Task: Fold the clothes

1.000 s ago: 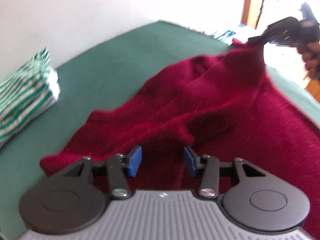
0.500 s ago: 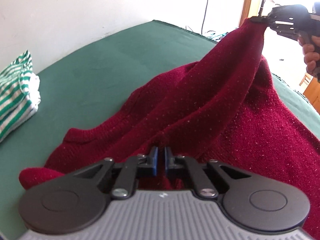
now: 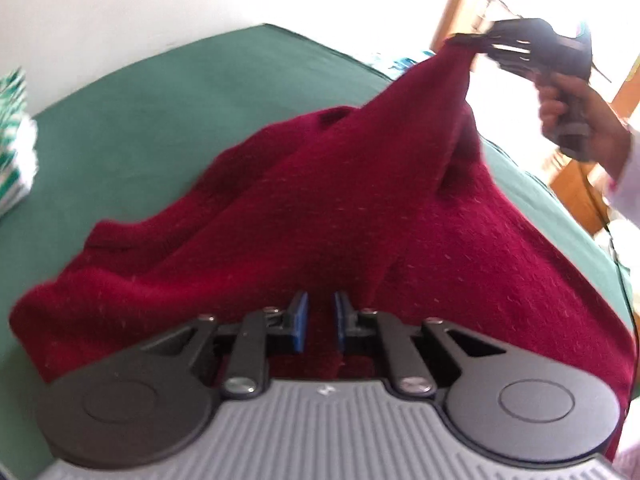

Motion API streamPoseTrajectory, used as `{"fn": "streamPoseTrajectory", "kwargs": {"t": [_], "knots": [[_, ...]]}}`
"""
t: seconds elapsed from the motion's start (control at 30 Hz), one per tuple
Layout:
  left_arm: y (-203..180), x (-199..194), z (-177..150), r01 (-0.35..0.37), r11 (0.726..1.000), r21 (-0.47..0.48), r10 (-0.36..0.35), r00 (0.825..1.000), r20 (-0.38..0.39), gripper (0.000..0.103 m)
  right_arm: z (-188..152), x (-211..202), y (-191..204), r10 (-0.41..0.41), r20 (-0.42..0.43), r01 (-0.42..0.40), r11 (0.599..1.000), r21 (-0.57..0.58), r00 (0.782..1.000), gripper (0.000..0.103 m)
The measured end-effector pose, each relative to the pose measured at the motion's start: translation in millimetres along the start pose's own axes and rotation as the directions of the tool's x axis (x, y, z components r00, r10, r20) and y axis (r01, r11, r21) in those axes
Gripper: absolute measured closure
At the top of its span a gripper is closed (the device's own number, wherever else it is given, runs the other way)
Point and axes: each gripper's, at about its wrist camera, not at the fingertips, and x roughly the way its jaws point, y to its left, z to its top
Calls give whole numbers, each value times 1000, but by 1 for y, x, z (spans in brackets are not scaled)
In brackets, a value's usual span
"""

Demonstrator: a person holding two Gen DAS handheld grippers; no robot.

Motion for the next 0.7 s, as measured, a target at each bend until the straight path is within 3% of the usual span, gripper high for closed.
{"fn": "streamPoseTrajectory", "kwargs": {"t": [0.03,0.07,0.23,0.3,0.37,0.43,0.53,0.7], "knots": [[-1,1,4,-14,1000,24,14,1000,-6,89,-3,2,-1,-38,-14,38,999,-19,999,99],[1,4,8,-33,999,26,33,999,-2,76,-6,1,-2,-52,-18,51,998,-24,998,99],[16,32,21,-161,987,25,161,987,-23,55,-9,-5,0,-34,-2,34,999,-34,999,99],[23,32,24,-140,990,-7,140,990,-7,56,-5,-9,-3,-7,2,7,1000,5,1000,99],[23,30,31,-118,993,-21,118,993,-6,69,0,-13,-9,50,9,-50,996,70,999,99],[17,34,40,-113,993,12,113,994,8,68,4,-14,-8,91,9,-92,992,89,996,99],[11,49,49,-113,992,57,114,994,0,77,7,-20,-5,166,19,-167,976,141,986,99],[20,64,63,-143,988,56,142,990,24,71,12,-27,0,238,39,-241,947,213,971,99]]}}
